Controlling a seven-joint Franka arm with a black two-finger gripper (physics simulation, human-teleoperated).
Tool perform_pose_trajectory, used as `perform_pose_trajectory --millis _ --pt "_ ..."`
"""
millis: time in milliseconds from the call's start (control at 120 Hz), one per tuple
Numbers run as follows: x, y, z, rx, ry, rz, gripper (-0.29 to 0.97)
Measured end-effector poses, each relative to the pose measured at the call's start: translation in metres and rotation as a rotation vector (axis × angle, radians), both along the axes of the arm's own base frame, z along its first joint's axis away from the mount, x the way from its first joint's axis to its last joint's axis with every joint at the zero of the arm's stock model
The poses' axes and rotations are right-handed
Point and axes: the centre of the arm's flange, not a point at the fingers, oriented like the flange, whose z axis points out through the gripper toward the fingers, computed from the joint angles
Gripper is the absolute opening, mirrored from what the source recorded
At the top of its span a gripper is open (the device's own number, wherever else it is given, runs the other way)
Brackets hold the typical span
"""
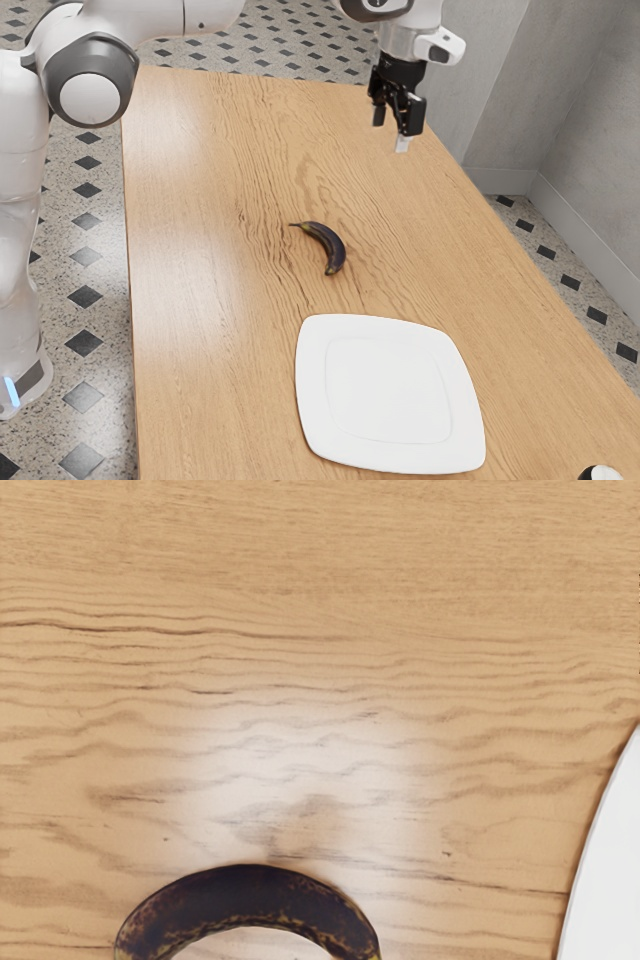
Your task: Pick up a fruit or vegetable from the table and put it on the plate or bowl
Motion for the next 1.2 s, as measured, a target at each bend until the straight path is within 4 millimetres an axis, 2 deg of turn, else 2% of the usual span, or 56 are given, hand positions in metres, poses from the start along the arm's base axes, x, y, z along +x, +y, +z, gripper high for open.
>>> perform_pose_trajectory --millis 292,417,525,608,817,933,1033,1200 --pt "0.001 0.003 0.003 0.001 -0.020 -0.015 0.67" --pt "-0.003 -0.009 0.022 0.024 -0.055 -0.127 0.67" --pt "-0.022 -0.027 0.032 0.060 -0.021 -0.291 0.67" --pt "-0.029 -0.036 0.015 0.085 0.041 -0.412 0.67" --pt "-0.071 0.006 -0.039 0.097 0.113 -0.621 0.67" --pt "-0.084 -0.018 -0.072 0.121 0.103 -0.826 0.67" --pt "-0.092 -0.028 -0.100 0.138 0.084 -0.970 0.67" --pt "-0.116 -0.012 -0.119 0.159 0.019 -1.122 0.67"
